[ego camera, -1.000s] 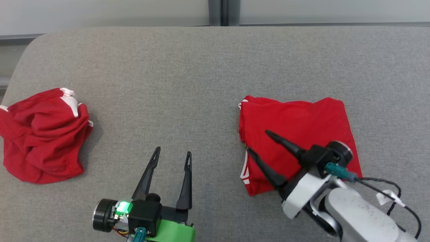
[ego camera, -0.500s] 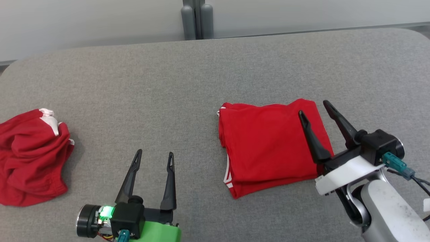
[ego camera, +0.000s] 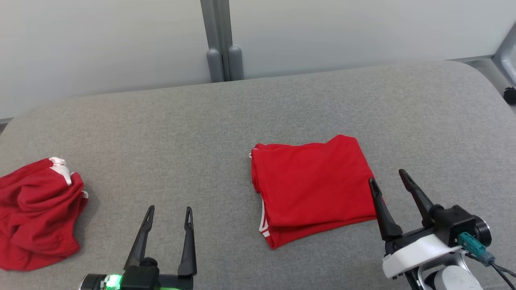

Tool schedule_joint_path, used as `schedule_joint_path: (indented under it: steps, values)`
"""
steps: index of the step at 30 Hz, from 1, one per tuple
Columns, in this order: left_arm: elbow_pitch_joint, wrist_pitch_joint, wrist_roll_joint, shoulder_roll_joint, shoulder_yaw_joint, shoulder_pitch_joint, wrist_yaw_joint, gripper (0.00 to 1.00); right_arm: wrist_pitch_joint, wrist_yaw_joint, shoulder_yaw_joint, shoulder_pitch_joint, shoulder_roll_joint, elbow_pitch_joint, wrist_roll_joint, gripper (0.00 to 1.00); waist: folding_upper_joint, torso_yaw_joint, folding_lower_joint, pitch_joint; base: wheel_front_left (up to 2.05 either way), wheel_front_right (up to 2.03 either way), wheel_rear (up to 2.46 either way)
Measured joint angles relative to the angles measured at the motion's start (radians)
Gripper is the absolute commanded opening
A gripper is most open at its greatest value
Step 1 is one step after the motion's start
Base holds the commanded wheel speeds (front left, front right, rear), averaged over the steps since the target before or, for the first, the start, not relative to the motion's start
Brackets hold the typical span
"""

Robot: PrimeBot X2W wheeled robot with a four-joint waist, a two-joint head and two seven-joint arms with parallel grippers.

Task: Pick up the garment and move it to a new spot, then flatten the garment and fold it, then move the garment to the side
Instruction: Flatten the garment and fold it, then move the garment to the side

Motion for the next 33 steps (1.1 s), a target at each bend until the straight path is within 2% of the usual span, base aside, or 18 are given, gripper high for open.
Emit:
schedule_joint_path:
  steps: [14, 33]
  values:
    - [-0.024, 0.0, -0.01, -0.012, 0.045, 0.059, 0.006, 1.0, 0.0, 0.0, 0.032, 0.061, 0.02, -0.026, -0.043, 1.0, 0.0, -0.048, 0.0, -0.036, 0.0, 0.0, 0.0]
    - [0.004, 0.0, -0.105, -0.017, 0.074, 0.081, -0.001, 1.0, 0.0, 0.0, 0.028, 0.073, 0.03, -0.026, -0.024, 1.0, 0.0, -0.03, 0.0, -0.041, 0.0, 0.0, 0.0]
